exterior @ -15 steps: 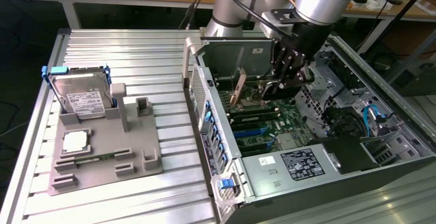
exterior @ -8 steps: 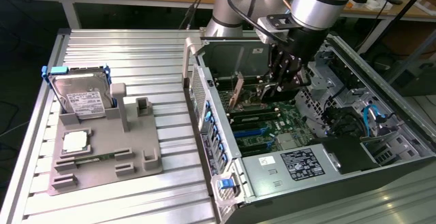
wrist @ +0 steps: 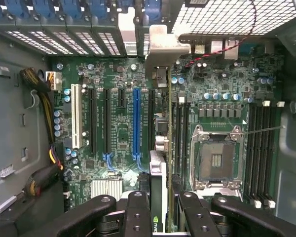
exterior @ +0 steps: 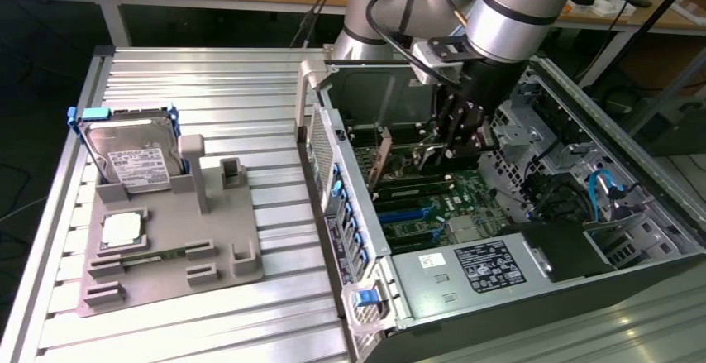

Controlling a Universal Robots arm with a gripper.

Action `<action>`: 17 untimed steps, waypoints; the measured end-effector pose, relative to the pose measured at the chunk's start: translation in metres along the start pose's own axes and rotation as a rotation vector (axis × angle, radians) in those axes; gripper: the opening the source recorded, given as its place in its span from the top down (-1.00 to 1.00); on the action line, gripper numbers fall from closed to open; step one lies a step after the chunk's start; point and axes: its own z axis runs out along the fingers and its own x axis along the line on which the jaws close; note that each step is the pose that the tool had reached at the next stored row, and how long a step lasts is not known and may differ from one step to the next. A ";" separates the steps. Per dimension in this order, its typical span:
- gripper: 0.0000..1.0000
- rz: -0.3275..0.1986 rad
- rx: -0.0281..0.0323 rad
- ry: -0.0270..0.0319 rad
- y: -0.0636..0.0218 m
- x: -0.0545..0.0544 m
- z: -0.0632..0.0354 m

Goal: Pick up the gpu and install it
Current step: 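Insert the gpu into the slot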

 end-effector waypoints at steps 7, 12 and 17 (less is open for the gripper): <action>0.47 0.000 0.0018 -0.0005 0.0029 0.011 0.0089; 0.47 0.000 0.0057 -0.0008 0.0060 0.017 0.0147; 0.47 0.000 0.0170 0.0001 0.0112 0.017 0.0195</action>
